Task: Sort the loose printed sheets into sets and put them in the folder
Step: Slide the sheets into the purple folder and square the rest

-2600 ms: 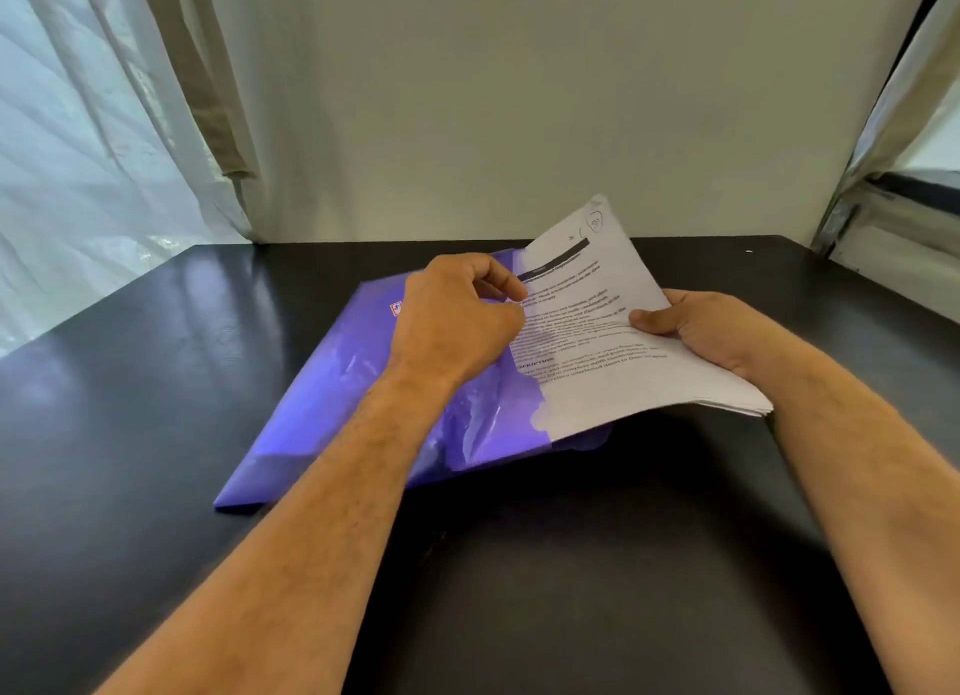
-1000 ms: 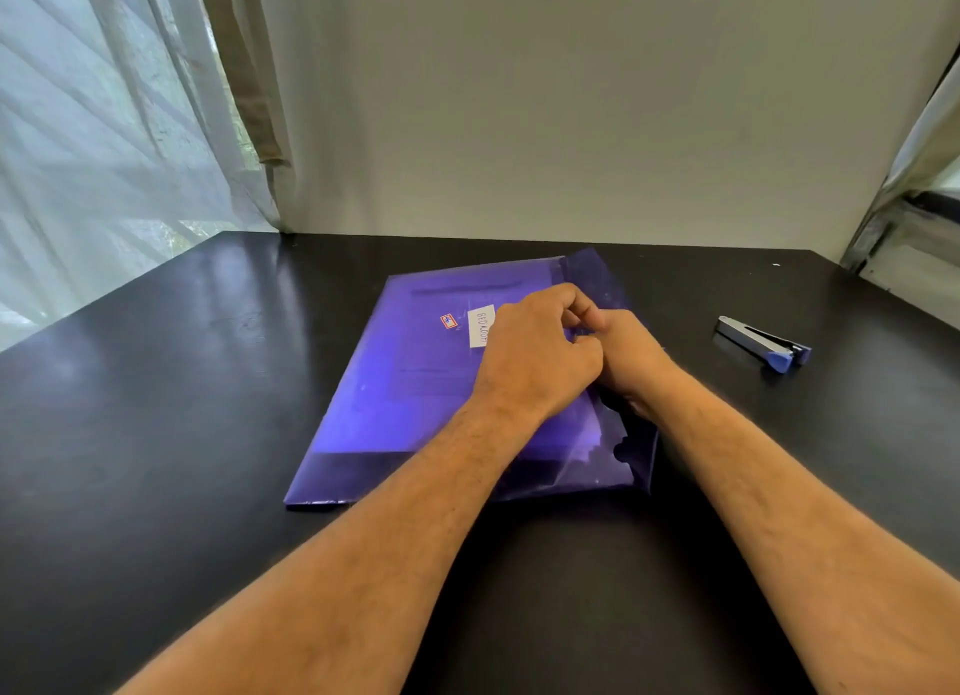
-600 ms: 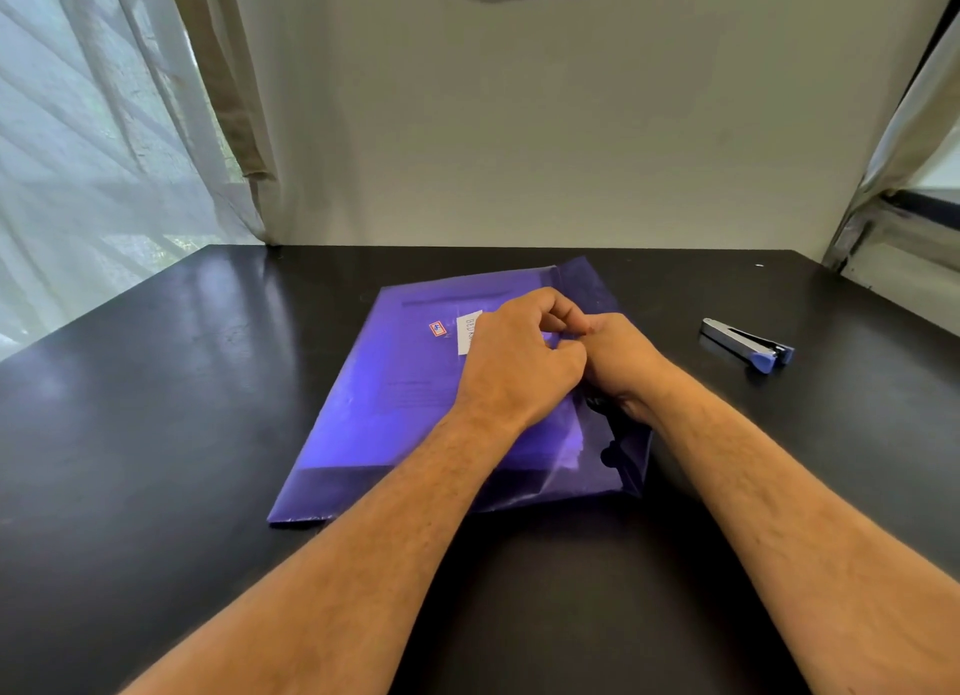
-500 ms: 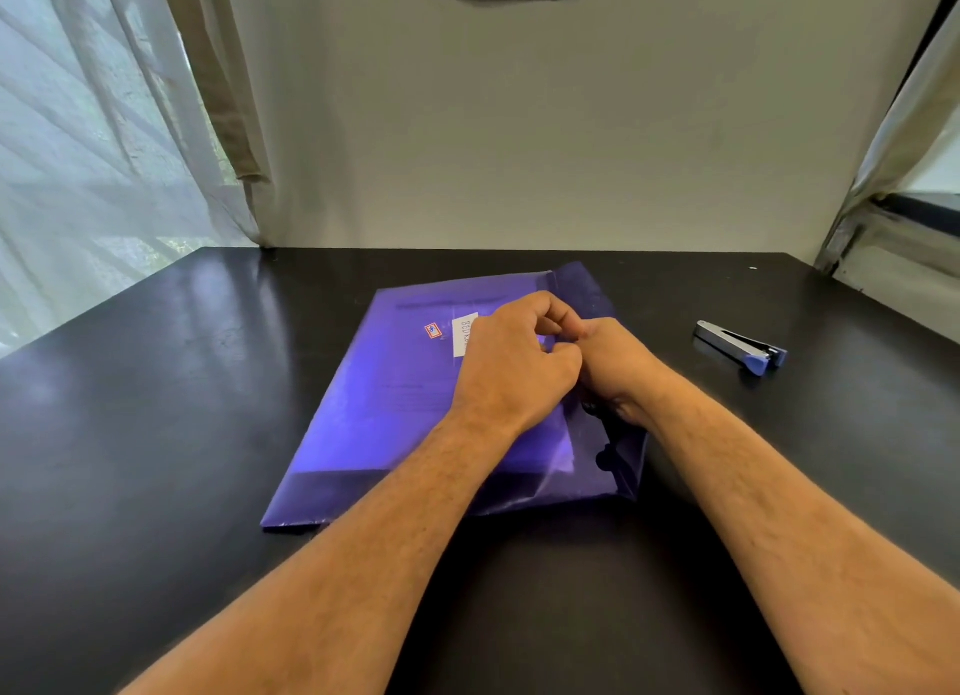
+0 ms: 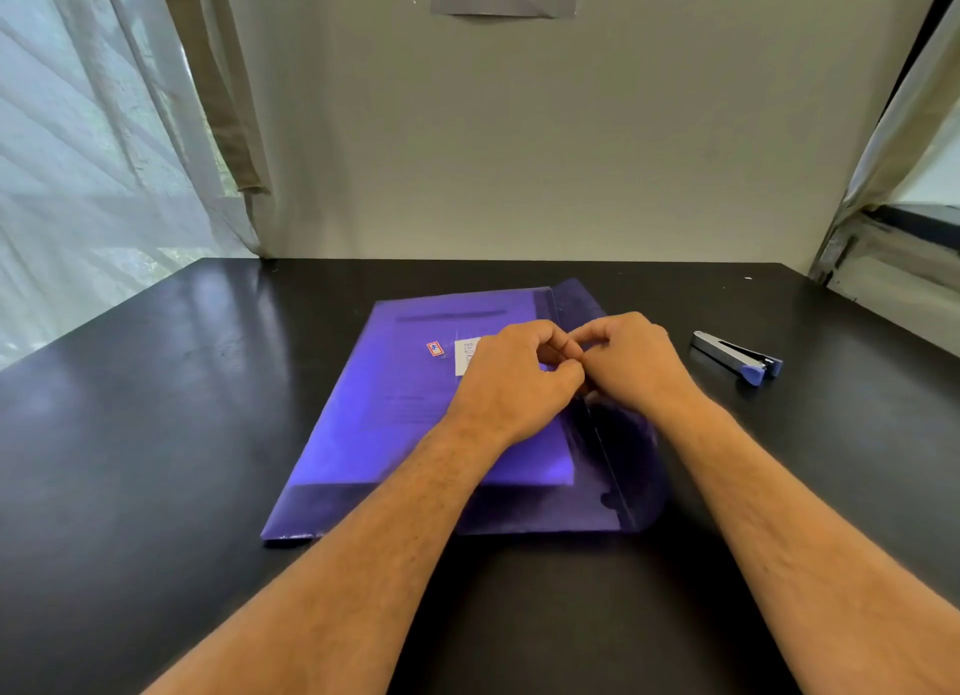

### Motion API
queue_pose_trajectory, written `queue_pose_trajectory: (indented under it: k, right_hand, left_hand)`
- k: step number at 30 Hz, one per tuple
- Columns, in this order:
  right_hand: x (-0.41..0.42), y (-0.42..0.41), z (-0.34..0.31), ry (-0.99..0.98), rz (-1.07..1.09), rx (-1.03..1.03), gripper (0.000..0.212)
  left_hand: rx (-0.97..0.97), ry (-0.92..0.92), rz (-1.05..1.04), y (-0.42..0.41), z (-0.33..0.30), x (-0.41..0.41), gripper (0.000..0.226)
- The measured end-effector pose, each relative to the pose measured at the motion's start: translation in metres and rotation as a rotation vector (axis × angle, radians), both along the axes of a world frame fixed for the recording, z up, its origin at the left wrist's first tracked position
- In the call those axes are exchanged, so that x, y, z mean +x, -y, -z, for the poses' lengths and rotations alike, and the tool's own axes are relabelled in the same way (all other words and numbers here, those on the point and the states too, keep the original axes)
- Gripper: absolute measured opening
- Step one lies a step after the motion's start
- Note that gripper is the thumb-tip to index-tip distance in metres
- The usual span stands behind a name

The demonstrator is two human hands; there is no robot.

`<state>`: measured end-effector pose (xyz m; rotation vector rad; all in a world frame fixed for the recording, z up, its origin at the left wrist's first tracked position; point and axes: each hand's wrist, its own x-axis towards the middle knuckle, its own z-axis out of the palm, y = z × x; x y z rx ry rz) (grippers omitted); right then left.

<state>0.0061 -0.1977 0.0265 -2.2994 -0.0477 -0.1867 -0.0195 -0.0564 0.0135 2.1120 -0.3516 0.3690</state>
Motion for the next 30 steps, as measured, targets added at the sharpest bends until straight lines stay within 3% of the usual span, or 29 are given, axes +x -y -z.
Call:
queue_pose_trajectory:
  k: [2,5,10,16,24,30]
  right_hand:
    - [0.006,0.008,0.005,0.066,0.077,-0.13,0.028]
    - [0.007,0.017,0.007,0.09,0.144,-0.219,0.035]
    - [0.007,0.019,0.013,-0.037,0.211,-0.291,0.038]
    - [0.012,0.033,0.011,-0.089,0.333,-0.235,0.013]
    - [0.014,0.046,0.006,-0.215,0.378,-0.169,0.033]
    - [0.018,0.046,0.008,-0.234,0.386,-0.095,0.017]
  left_hand:
    - [0.021,-0.02,-0.02,-0.006,-0.001,0.003,0.013]
    - [0.237,-0.034,-0.083,-0.022,-0.004,0.009,0.024]
    - [0.518,-0.233,-0.094,-0.04,-0.004,0.011,0.043]
    - [0.473,-0.292,-0.045,-0.047,0.005,0.017,0.043]
    - [0.452,-0.267,-0.051,-0.049,0.01,0.02,0.041]
    - [0.493,-0.248,-0.046,-0.049,0.011,0.02,0.041]
